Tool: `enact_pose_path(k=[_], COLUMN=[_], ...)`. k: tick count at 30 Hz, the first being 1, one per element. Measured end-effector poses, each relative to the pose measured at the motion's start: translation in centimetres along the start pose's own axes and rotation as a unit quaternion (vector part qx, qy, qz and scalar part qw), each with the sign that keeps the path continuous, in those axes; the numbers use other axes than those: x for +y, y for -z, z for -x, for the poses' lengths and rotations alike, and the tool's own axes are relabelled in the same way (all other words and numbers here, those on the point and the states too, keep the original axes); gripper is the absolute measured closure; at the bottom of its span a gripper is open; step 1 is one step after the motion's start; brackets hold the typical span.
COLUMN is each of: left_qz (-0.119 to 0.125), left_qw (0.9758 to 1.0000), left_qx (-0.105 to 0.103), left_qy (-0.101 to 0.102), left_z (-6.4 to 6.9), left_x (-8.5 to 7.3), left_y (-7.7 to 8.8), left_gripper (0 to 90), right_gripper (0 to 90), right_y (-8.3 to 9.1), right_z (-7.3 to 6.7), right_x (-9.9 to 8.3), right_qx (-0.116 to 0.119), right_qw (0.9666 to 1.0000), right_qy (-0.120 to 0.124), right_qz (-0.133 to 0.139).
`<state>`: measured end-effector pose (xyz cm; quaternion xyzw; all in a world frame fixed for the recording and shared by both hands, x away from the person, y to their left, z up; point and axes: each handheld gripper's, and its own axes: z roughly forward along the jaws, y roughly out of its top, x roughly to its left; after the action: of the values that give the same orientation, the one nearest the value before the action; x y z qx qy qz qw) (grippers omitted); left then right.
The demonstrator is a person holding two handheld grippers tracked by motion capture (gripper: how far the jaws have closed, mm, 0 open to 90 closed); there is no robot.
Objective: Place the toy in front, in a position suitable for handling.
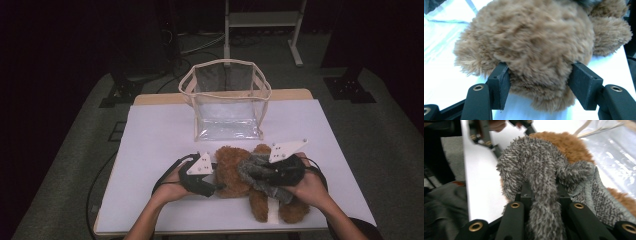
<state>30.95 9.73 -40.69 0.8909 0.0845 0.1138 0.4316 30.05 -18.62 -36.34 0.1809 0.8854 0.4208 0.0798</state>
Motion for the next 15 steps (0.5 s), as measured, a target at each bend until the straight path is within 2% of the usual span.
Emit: enact_pose_path(k=[3,6,10,11,14,15], left_qz=[-0.005,-0.014,-0.018,-0.022,-0.016,-0.01], left_qw=[1.0,0.9999,0.9996,0.9993,0.9994,0.9995], left_qx=[-0.001,0.0,0.018,0.024,0.028,0.029], left_qy=[0.002,-0.008,-0.011,-0.016,-0.009,-0.004], left_z=[-0.1,0.0,-0.1,-0.2,-0.4,-0.4], left_x=[-0.1,-0.1,0.0,0.0,0.1,0.1], left_y=[0.0,0.1,0.2,0.1,0.0,0.0], left_gripper=[38.9,39.3,42.0,43.9,46.8,47.3], right_gripper=[74.2,74.2,74.4,74.4,74.4,74.4], right_y=[-0.5,-1.3,-1.9,-1.9,-2.0,-2.0], right_z=[1.3,2.7,4.2,4.4,4.5,4.3], right_x=[0.7,1.3,1.5,1.6,2.0,2.3], right_qx=[-0.005,0.008,0.031,0.034,0.041,0.042], right_qw=[1.0,0.9999,0.9995,0.9994,0.9991,0.999], right_qy=[0.003,0.007,-0.001,-0.001,0.005,0.014], right_qz=[-0.004,-0.009,-0.002,0.0,0.004,0.006])
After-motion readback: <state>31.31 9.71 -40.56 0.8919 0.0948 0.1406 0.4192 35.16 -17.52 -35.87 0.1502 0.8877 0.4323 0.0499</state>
